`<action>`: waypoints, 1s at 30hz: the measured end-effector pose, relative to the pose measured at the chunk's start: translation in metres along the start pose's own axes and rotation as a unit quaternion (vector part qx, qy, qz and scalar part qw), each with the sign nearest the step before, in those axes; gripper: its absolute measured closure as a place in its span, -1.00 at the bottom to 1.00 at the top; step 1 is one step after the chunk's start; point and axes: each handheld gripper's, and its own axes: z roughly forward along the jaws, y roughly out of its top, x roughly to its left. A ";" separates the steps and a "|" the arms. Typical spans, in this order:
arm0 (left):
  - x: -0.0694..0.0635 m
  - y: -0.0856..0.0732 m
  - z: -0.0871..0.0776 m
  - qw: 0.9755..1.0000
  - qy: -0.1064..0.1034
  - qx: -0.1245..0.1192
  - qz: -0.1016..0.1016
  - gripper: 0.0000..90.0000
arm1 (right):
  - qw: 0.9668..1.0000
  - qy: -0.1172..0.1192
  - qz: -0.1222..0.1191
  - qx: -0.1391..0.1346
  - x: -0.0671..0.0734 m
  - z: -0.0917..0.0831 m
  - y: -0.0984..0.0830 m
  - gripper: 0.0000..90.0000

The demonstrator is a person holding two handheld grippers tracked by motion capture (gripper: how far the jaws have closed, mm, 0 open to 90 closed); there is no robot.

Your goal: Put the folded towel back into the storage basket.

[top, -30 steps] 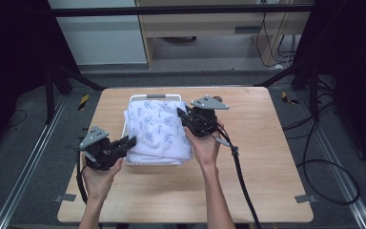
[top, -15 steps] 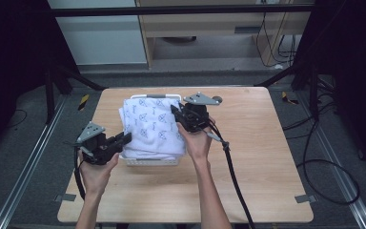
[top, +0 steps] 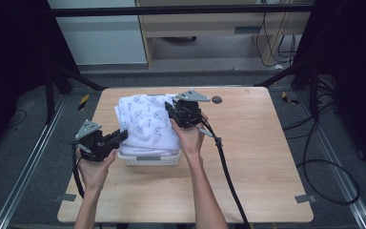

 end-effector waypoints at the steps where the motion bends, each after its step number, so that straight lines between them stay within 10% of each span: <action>1: 0.001 0.000 0.000 1.000 0.001 0.000 -0.001 0.72 | 1.000 0.000 0.000 0.000 0.001 0.003 0.000 0.67; 30: 0.020 -0.011 0.033 1.000 0.017 0.025 -0.003 0.72 | 1.000 -0.013 -0.004 0.023 -0.004 0.038 -0.013 0.67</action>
